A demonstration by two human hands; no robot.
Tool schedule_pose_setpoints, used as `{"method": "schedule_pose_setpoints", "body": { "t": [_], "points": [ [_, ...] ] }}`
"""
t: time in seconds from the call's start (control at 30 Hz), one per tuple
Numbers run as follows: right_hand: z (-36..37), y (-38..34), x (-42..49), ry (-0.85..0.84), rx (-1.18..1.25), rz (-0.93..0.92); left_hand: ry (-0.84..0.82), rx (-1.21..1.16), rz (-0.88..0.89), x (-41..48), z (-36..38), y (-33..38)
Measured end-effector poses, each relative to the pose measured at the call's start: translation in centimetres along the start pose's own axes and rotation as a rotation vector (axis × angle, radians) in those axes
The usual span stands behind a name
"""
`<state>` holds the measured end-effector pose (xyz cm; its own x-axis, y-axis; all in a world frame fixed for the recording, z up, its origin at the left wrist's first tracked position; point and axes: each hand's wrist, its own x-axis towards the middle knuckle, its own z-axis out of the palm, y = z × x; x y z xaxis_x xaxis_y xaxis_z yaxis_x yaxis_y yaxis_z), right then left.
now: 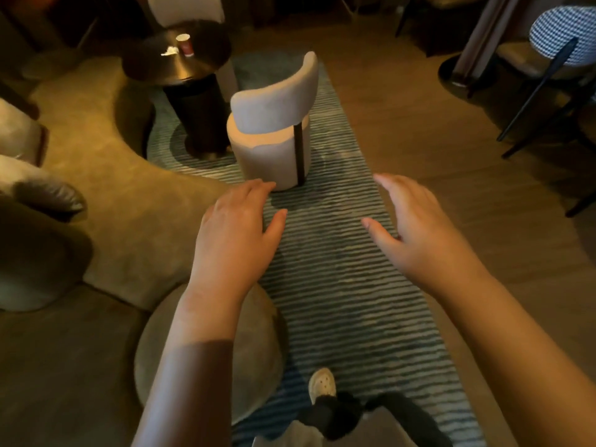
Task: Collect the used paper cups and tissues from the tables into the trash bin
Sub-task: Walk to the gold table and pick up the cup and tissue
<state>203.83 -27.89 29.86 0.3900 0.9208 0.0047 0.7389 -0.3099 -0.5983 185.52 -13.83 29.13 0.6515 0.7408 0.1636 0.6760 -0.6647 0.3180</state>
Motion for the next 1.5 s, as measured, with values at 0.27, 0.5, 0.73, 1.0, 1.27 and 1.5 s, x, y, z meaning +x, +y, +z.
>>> {"method": "schedule_pose_setpoints", "body": {
  "t": [0.27, 0.5, 0.73, 1.0, 1.27, 1.5],
  "points": [
    [-3.2, 8.1, 16.0, -0.007, 0.001, -0.002, -0.012, 0.018, -0.002, 17.4, 4.5, 1.8],
    [-9.3, 18.3, 32.6, -0.008, 0.008, 0.068, 0.006, 0.067, -0.07, 34.6, 9.8, 5.6],
    [-16.9, 24.1, 47.3, -0.017, -0.017, 0.047, 0.116, 0.071, -0.123, 49.3, 11.4, 8.8],
    [-19.2, 27.9, 61.6, -0.029, -0.01, -0.099, 0.237, 0.017, -0.139, 63.5, 14.0, 8.7],
    [-20.8, 30.3, 81.3, -0.082, -0.089, -0.173, 0.279, -0.003, -0.256, 81.9, 18.7, 3.0],
    [-23.5, 29.5, 97.9, -0.125, -0.192, -0.35, 0.314, 0.017, -0.321, 97.5, 18.1, 0.1]
  ]
}}
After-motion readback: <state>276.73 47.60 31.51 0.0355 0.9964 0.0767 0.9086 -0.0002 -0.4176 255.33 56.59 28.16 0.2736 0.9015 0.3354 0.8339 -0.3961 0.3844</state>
